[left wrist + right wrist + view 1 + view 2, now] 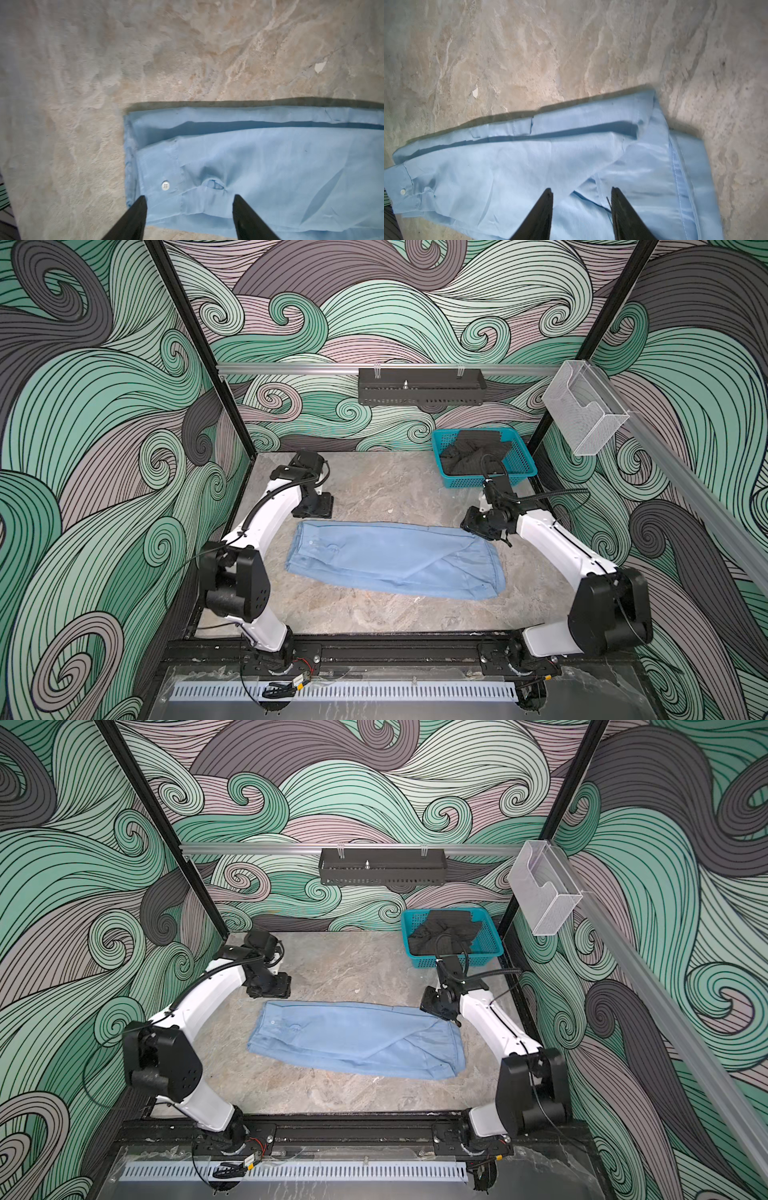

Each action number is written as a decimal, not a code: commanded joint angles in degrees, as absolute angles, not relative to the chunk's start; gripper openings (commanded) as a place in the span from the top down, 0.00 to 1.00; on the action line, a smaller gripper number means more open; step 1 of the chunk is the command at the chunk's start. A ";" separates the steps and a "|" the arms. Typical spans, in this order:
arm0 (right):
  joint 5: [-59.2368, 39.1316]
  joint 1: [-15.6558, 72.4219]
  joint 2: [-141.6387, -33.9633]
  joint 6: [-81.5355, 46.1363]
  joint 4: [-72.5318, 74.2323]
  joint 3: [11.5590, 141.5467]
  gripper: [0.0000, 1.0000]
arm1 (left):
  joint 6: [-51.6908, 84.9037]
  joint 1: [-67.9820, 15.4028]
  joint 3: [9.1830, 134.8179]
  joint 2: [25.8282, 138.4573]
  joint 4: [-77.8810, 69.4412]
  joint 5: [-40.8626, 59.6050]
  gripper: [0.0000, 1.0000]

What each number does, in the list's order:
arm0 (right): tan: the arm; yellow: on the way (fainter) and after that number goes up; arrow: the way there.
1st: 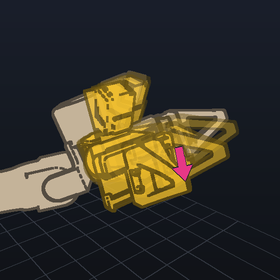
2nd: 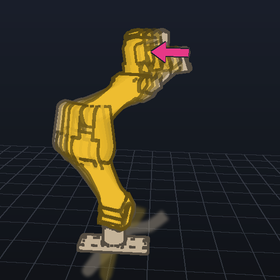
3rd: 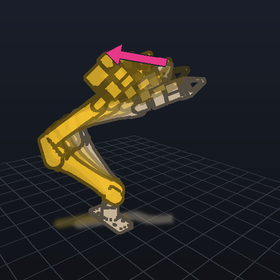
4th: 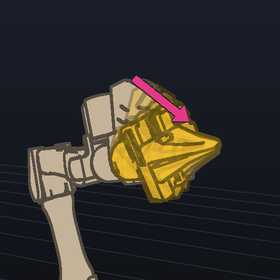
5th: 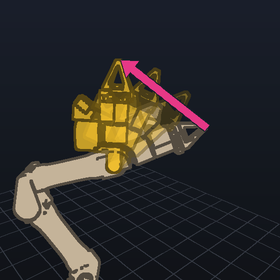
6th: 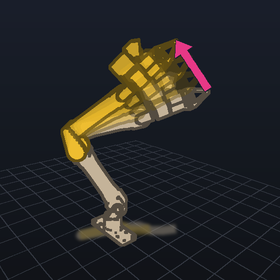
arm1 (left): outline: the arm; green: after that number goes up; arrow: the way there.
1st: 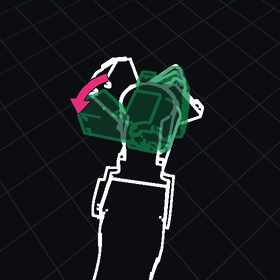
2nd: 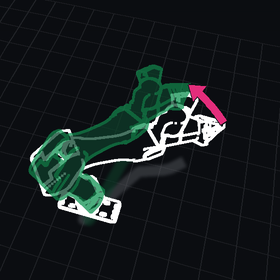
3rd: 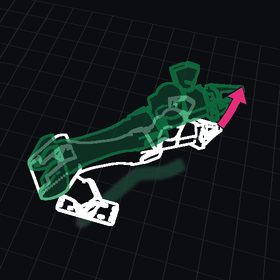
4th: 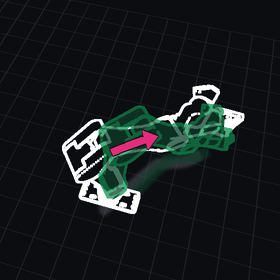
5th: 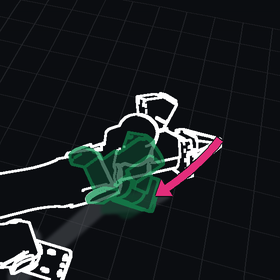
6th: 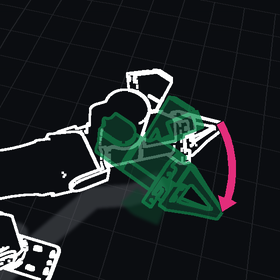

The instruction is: Fold and stack the long sleeve shirts

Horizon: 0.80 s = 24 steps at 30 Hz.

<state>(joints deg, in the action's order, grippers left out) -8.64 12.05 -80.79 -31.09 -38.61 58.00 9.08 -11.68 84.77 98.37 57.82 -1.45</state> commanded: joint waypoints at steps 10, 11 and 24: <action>-10.02 12.49 -80.42 -49.54 -43.97 43.62 0.50 | 14.06 -12.38 80.15 116.05 65.15 0.05 0.38; -9.81 12.58 -81.17 -49.86 -43.48 43.35 0.49 | 14.42 -12.28 78.63 115.97 65.22 0.58 0.38; -10.12 12.73 -104.67 -46.49 -37.47 57.57 0.50 | 25.12 -13.48 56.03 100.29 58.81 17.38 0.47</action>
<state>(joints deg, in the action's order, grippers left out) -9.85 12.32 -98.45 -47.94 -43.59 56.36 20.91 -12.21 58.65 102.45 61.45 10.72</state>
